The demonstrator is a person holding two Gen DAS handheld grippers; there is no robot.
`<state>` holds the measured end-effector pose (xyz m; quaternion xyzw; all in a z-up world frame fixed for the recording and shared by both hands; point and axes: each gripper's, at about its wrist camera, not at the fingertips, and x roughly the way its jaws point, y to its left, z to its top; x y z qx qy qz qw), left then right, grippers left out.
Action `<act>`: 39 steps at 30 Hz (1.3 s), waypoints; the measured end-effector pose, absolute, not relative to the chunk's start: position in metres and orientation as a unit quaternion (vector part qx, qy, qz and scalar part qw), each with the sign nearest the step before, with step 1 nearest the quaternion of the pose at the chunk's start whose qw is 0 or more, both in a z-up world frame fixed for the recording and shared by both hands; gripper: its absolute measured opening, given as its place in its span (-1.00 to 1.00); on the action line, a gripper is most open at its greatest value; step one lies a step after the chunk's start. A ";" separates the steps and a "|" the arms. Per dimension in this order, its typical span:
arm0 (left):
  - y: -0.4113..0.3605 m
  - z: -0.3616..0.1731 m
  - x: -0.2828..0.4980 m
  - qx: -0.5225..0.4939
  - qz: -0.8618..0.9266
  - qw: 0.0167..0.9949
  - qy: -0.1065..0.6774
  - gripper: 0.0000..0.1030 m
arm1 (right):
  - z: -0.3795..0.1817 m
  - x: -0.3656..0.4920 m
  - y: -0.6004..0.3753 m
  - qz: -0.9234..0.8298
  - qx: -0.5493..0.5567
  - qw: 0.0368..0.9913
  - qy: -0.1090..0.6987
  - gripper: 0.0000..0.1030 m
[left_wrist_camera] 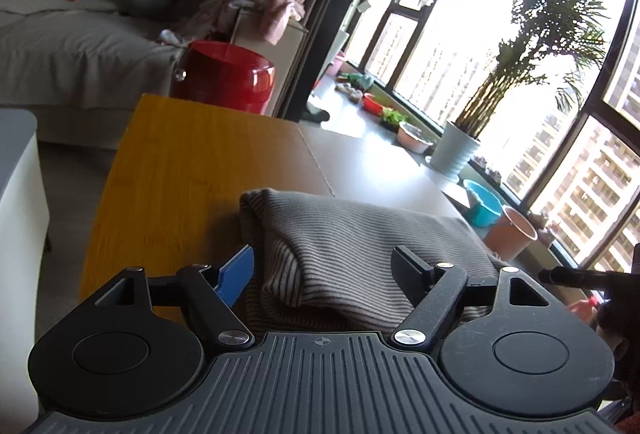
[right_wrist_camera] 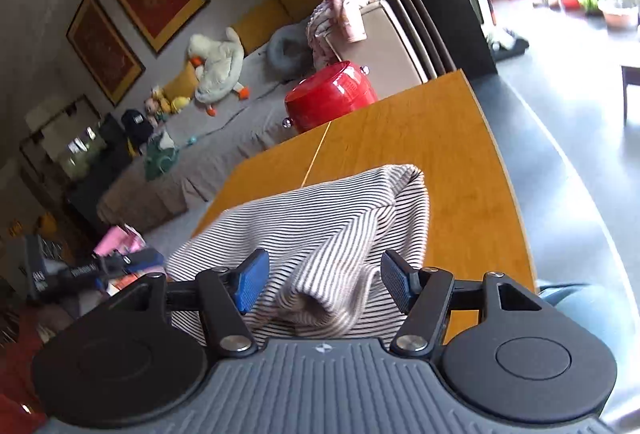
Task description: Fold clothes
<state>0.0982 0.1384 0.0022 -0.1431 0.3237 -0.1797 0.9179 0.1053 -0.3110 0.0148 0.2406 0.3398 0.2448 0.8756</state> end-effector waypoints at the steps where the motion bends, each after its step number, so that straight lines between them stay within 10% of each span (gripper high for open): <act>1: 0.133 -0.005 0.103 -0.140 -0.176 0.914 0.338 0.60 | 0.007 0.117 -0.303 0.242 0.250 0.870 0.350 0.22; 4: 0.120 -0.025 0.115 -0.139 -0.170 0.903 0.370 0.60 | -0.011 0.145 -0.273 0.239 0.228 0.859 0.392 0.15; 6: 0.117 -0.031 0.119 -0.150 -0.171 0.897 0.380 0.57 | -0.007 0.159 -0.254 0.251 0.214 0.851 0.408 -0.51; 9: 0.115 -0.023 0.117 -0.153 -0.179 0.898 0.371 0.53 | 0.038 0.159 -0.254 0.279 0.199 0.871 0.351 -0.67; 21: 0.125 -0.007 0.096 -0.158 -0.180 0.905 0.351 0.59 | -0.008 0.119 -0.314 0.208 0.261 0.842 0.423 -0.05; 30: 0.073 0.009 0.082 -0.061 -0.223 0.925 0.303 0.73 | -0.035 0.140 -0.296 0.228 0.346 0.809 0.418 0.01; 39: -0.032 0.018 0.057 0.141 -0.304 0.917 0.215 0.86 | 0.066 0.179 -0.261 0.299 0.252 0.875 0.285 -0.10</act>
